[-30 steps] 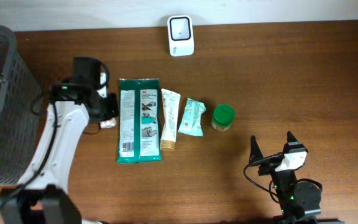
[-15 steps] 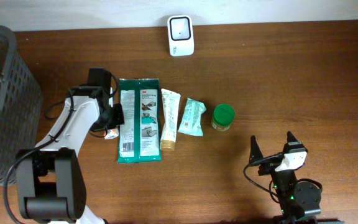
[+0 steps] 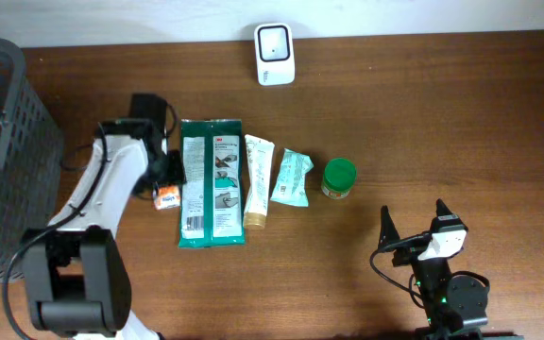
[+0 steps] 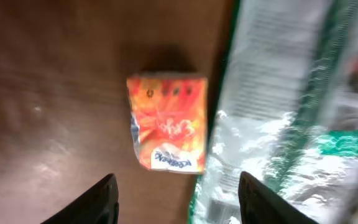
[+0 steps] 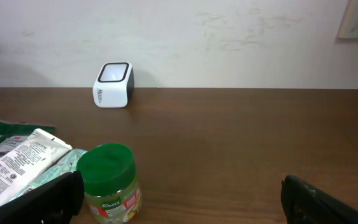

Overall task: Scan the item barcode
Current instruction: 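Place the orange packet left of the gloves pack and lift the left gripper, then lower the right gripper onto the green-lidded jar and grasp it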

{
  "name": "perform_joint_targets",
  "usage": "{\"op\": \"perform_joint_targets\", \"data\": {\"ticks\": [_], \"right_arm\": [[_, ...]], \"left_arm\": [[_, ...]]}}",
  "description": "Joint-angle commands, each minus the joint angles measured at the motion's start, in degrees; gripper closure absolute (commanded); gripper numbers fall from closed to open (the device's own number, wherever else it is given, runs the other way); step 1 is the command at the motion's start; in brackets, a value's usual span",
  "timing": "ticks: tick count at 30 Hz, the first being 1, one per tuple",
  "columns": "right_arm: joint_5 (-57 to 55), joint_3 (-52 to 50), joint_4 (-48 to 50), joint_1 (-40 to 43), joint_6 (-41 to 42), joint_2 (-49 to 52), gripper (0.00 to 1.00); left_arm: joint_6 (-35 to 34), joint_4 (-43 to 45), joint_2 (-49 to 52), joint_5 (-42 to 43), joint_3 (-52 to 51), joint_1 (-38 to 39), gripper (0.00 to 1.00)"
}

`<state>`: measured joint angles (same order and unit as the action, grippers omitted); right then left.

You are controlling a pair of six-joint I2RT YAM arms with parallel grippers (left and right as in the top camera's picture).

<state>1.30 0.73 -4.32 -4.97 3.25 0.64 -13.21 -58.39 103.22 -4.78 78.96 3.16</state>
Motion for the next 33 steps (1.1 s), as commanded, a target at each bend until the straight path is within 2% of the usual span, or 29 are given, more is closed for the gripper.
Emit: {"op": "perform_joint_targets", "data": {"ticks": [1, 5, 7, 11, 16, 18, 22, 24, 26, 27, 30, 33], "right_arm": [[-0.7, -0.4, -0.1, -0.2, 0.2, -0.4, 0.01], [-1.2, -0.4, 1.3, -0.2, 0.4, -0.4, 0.02], [-0.5, 0.8, 2.3, -0.2, 4.7, -0.3, 0.02], [-0.5, 9.2, -2.3, -0.2, 4.7, 3.6, 0.02], [-0.4, 31.2, -13.9, -0.2, 1.7, 21.7, 0.02], [0.3, 42.9, -19.9, -0.2, 1.6, 31.8, 0.02], [1.7, 63.3, -36.5, -0.2, 1.0, 48.1, 0.02], [1.7, 73.0, -45.5, -0.2, -3.5, 56.4, 0.02], [1.6, 78.9, -51.8, -0.2, -6.4, 61.9, 0.02], [1.4, 81.7, -54.4, -0.2, -8.1, 65.0, 0.02], [-0.5, 84.0, -56.5, -0.2, -9.2, 71.3, 0.01], [3.3, 84.0, -57.8, -0.2, -9.5, 76.7, 0.02]], "left_arm": [[5.1, -4.8, -0.8, 7.1, 14.7, 0.2, 0.4], [6.7, -11.7, -0.8, 11.5, 28.3, 0.4, 0.37], [6.7, -14.9, -0.8, 11.5, 34.2, 0.4, 0.36], [6.7, -14.1, -1.0, 8.8, 36.2, 0.4, 0.3], [6.7, -12.8, -1.0, 8.0, 36.2, 0.4, 0.27], [6.7, -12.3, -1.0, 8.0, 36.2, 0.4, 0.26], [6.7, -12.8, -1.0, 8.0, 36.2, 0.4, 0.24], [6.7, -12.9, -1.0, 8.0, 36.2, 0.4, 0.21], [6.7, -12.9, -1.0, 8.0, 36.2, 0.4, 0.18], [6.7, -12.9, -1.0, 8.0, 36.2, 0.4, 0.01], [6.7, -12.9, -1.0, 8.0, 36.2, 0.4, 0.01], [6.7, -12.9, -1.0, 8.0, 36.2, 0.4, 0.01]]}}
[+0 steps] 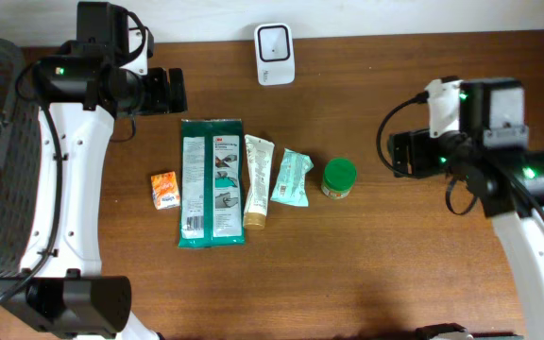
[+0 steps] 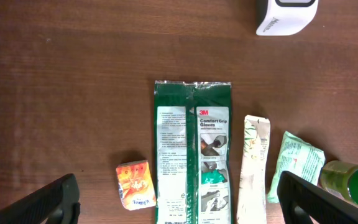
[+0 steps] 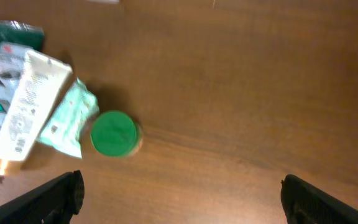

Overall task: Scan the item barcode
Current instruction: 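Lower the right gripper onto the green-lidded jar and grasp it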

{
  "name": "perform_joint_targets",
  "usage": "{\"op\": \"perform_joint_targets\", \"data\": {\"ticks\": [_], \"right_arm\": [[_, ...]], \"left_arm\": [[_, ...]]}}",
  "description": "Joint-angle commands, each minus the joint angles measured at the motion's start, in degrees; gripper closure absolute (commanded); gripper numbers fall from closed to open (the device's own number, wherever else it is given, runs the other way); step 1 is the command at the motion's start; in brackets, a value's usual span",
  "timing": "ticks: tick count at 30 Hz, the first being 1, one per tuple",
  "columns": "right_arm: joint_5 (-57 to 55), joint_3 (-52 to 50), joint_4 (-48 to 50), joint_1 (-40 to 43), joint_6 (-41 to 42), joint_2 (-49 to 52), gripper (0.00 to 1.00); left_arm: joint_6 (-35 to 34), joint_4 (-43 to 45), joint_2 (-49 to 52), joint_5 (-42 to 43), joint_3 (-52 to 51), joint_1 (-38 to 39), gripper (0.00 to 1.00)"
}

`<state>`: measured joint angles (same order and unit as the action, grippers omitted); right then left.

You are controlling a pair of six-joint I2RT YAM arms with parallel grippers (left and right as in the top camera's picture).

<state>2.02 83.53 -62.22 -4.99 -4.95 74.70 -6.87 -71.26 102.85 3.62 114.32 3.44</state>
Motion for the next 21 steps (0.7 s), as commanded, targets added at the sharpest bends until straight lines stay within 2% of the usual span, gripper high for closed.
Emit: {"op": "perform_joint_targets", "data": {"ticks": [1, 2, 4, 13, 21], "right_arm": [[5.3, 1.2, 0.3, -0.3, -4.8, 3.7, 0.02], [9.4, 1.2, 0.2, -0.5, -10.1, 5.0, 0.02], [10.8, 1.2, 0.2, -2.0, -13.2, 7.9, 0.03], [9.5, 4.2, 0.0, -10.4, -17.3, 27.7, 0.03], [9.5, 4.1, 0.0, -10.4, -18.8, 35.5, 0.03]], "left_arm": [[0.3, 0.0, -0.6, -0.4, 0.8, 0.2, 0.0], [0.3, 0.0, -0.6, -0.4, 0.8, 0.2, 0.01], [0.3, 0.0, -0.6, -0.4, 0.8, 0.2, 0.01], [0.3, 0.0, -0.6, -0.4, 0.8, 0.2, 0.01], [0.3, 0.0, -0.6, -0.4, 0.8, 0.2, 0.01]]}}
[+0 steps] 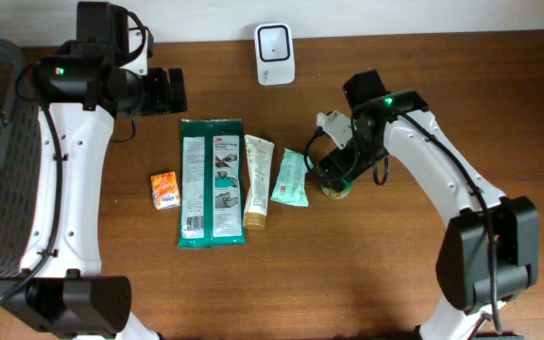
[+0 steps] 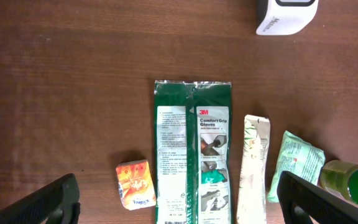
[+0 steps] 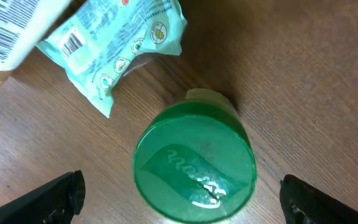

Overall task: Scan the item barcode
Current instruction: 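Lower the right gripper onto the green-lidded jar and grasp it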

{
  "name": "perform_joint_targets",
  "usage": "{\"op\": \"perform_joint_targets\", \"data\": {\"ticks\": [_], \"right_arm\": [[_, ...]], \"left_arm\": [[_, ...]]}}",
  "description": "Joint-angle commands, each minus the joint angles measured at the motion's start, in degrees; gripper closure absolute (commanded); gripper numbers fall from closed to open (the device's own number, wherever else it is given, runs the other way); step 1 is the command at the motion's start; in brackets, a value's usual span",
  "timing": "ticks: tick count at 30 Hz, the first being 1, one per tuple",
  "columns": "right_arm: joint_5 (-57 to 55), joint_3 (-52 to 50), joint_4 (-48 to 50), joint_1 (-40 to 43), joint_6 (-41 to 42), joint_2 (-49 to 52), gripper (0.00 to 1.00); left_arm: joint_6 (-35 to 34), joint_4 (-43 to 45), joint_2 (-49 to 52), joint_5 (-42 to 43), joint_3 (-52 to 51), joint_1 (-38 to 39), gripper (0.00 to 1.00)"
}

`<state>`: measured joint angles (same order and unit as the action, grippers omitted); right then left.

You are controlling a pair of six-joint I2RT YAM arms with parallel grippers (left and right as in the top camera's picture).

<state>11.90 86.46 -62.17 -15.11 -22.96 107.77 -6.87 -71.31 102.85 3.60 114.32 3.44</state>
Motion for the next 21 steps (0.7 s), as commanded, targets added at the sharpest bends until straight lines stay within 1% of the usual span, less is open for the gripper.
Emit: {"op": "perform_joint_targets", "data": {"ticks": [1, 6, 8, 9, 10, 11, 12, 16, 17, 18, 19, 20, 21], "right_arm": [[-0.9, 1.2, 0.0, -0.3, -0.8, 3.5, 0.03], [-2.6, 1.2, 0.6, -0.2, -0.6, 5.3, 0.03], [-2.7, 1.2, 0.7, -0.2, 0.0, 5.3, 0.12], [-2.7, 1.2, 0.8, -0.2, 1.6, 5.3, 0.16], [-3.7, 1.2, 1.4, -0.2, 5.4, 5.3, 0.2], [-4.1, 1.2, 1.6, -0.2, 7.4, 5.3, 0.23], [-4.9, 1.2, 1.9, -0.2, 10.4, 5.3, 0.33], [-5.1, 1.2, 2.2, -0.2, 19.7, 5.3, 0.36], [-5.1, 1.5, 2.2, -0.2, 26.0, 5.2, 0.36], [-5.9, 1.9, 2.1, 0.0, 36.6, 5.2, 0.36], [-5.9, 1.9, 2.2, 0.2, 43.8, 5.2, 0.36], [-5.3, 1.9, 2.8, 0.5, 49.6, 5.2, 0.36], [-5.1, 1.9, 4.2, 0.6, 50.5, 5.2, 0.36]], "left_arm": [[0.3, 0.0, -0.6, -0.4, 0.8, 0.2, 0.01], [0.3, 0.0, -0.6, -0.4, 0.8, 0.2, 0.01], [0.3, 0.1, -0.6, -0.4, 0.8, 0.2, 0.01], [0.3, 0.1, -0.6, -0.4, 0.8, 0.2, 0.01], [0.3, 0.0, -0.6, -0.4, 0.8, 0.2, 0.01], [0.3, 0.0, -0.6, -0.4, 0.8, 0.2, 0.01], [0.3, 0.0, -0.6, -0.4, 0.8, 0.2, 0.01], [0.3, 0.0, -0.6, -0.4, 0.8, 0.2, 0.01], [0.3, 0.0, -0.6, -0.4, 0.8, 0.2, 0.01], [0.3, 0.0, -0.6, -0.4, 0.8, 0.2, 0.01], [0.3, 0.0, -0.6, -0.4, 0.8, 0.2, 0.01], [0.3, 0.0, -0.6, -0.4, 0.8, 0.2, 0.01], [0.3, 0.0, -0.6, -0.4, 0.8, 0.2, 0.01]]}}
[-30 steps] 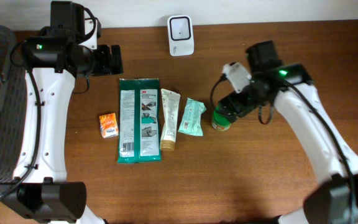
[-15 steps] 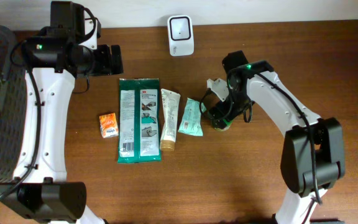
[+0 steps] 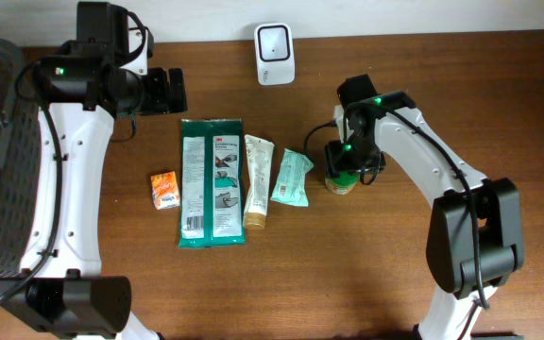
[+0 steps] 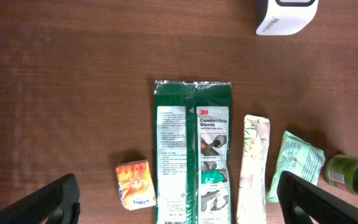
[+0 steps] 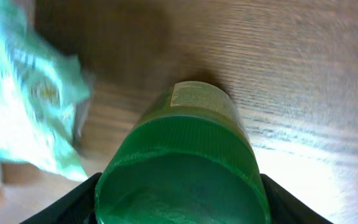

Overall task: Scan the item barcode
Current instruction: 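Lower the right gripper onto the green-lidded jar and grasp it, then lift the jar with the right gripper and hold it over the white scanner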

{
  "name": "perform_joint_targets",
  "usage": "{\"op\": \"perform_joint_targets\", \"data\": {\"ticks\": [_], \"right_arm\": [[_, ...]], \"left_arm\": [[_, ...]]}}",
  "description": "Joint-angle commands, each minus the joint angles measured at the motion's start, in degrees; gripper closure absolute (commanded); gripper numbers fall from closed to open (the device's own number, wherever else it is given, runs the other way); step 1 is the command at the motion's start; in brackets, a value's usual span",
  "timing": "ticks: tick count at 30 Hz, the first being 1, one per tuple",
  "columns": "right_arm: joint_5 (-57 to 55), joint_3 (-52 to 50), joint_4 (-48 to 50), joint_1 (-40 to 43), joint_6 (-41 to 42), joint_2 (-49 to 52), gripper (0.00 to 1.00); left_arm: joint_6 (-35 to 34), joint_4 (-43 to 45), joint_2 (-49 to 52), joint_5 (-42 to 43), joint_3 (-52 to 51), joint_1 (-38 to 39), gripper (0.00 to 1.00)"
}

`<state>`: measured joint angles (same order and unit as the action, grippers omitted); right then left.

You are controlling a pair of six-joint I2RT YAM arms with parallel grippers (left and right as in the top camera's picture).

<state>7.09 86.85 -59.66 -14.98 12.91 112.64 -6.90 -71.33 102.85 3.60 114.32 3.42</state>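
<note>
The green-lidded jar stands at the right end of the row of items, and its edge shows in the left wrist view. My right gripper is down on it. In the right wrist view the lid fills the gap and a finger presses each side. The white barcode scanner stands at the back edge of the table. My left gripper hangs high at the back left, open and holding nothing.
A green 3M glove pack, a white tube, a teal pouch and a small orange packet lie in a row left of the jar. A dark mesh basket stands at the left edge.
My right gripper was open a little above the jar lid; now it is lower, with its fingers closed against the lid's sides. The left arm and the other items have not moved.
First my left gripper was low over the orange packet and my right arm sat folded at the front edge. Then both arms were raised, the left over the back left. Then my right gripper was open over the jar, and now it grips the lid.
</note>
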Motion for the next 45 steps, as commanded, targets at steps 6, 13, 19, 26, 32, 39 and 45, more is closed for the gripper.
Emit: {"op": "perform_joint_targets", "data": {"ticks": [6, 13, 19, 26, 32, 39, 45], "right_arm": [[-0.5, 1.5, 4.1, 0.4, 10.0, 0.3, 0.07], [-0.3, 1.4, 4.4, 0.4, -10.3, 0.4, 0.05], [-0.3, 1.4, 4.5, 0.4, -10.5, 2.1, 0.27], [0.0, 1.6, 4.6, 1.7, -5.9, 2.1, 0.33], [0.2, 7.7, -0.9, 1.7, -5.5, 2.0, 0.37], [27.4, 32.2, -18.6, 2.0, -27.9, 1.3, 0.41], [54.0, 40.2, -31.0, 9.6, -45.8, -2.7, 0.41]], "left_arm": [[0.3, 0.1, -0.6, -0.4, 0.8, 0.2, 0.01], [0.3, 0.1, -0.6, -0.4, 0.8, 0.2, 0.01], [0.3, 0.1, -0.6, -0.4, 0.8, 0.2, 0.01], [0.3, 0.1, -0.6, -0.4, 0.8, 0.2, 0.01], [0.3, 0.1, -0.6, -0.4, 0.8, 0.2, 0.01], [0.3, 0.1, -0.6, -0.4, 0.8, 0.2, 0.01], [0.3, 0.1, -0.6, -0.4, 0.8, 0.2, 0.01]]}}
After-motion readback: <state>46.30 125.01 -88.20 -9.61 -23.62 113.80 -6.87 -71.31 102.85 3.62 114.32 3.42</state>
